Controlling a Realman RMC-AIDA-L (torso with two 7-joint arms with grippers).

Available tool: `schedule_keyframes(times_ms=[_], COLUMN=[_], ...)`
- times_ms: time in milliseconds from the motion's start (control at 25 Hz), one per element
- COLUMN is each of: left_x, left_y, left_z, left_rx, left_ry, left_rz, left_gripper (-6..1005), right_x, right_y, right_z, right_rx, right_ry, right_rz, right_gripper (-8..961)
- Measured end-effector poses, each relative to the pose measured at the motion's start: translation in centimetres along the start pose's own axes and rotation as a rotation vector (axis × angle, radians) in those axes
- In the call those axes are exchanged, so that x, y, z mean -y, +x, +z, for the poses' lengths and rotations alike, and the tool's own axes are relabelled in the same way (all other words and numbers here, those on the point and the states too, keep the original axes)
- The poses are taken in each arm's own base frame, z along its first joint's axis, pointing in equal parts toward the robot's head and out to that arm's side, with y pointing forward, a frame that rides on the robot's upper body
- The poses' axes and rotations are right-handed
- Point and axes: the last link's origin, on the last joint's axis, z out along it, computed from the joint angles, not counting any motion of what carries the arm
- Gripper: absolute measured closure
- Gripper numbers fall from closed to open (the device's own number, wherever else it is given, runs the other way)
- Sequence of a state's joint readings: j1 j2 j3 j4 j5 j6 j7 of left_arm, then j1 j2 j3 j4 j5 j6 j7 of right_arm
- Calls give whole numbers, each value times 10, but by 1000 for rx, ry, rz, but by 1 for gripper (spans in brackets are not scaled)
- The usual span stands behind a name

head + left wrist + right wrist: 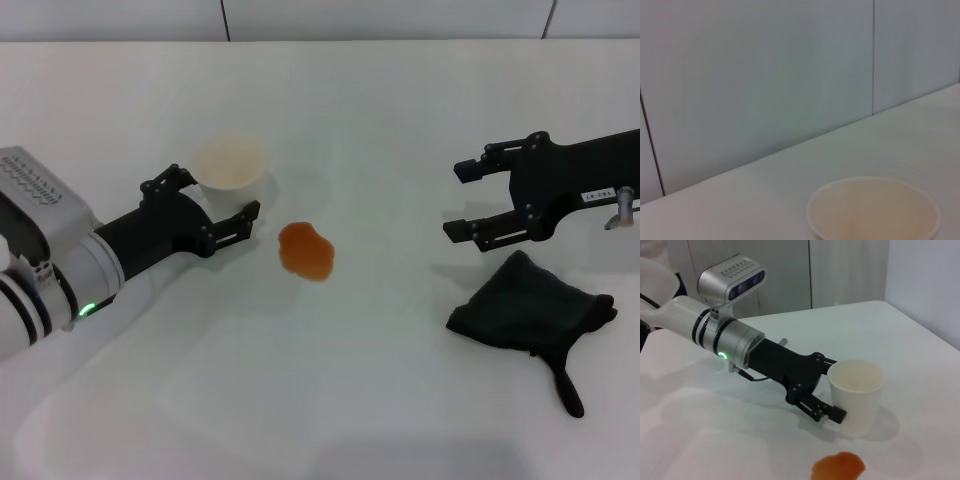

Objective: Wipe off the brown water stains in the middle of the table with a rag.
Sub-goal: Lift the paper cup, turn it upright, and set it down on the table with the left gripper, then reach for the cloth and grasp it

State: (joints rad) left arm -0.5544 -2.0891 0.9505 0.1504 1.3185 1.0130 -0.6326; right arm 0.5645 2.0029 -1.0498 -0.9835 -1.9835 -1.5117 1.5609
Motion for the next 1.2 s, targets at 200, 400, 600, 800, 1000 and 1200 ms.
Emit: schedule_keyframes(times_ms=[200,400,600,800,1000,1200], left_x=[-3,-3,-2,-2,-4,1], left_y=[-6,-10,-10,-5,-4,1], left_z=[-8,-22,-41,-68,-95,-107], left_rx=[-11,-56,-99,-152,-136,-25], left_ry=[6,19,8,-44,-98,-154], left_rz=[-28,-75,-140,-203,-222,-216], left_gripper=[107,107,107,107,107,107], right_x=[1,2,4,5,1,-2], right_y=[0,0,0,2,10,9], right_z=[-1,-2,-5,-12,-18,-17], right_rx=[-2,3,10,22,16,18], right_ry=[3,13,26,44,56,49], right_rz=[-1,2,3,11,21,34], right_gripper=[175,175,175,175,175,175])
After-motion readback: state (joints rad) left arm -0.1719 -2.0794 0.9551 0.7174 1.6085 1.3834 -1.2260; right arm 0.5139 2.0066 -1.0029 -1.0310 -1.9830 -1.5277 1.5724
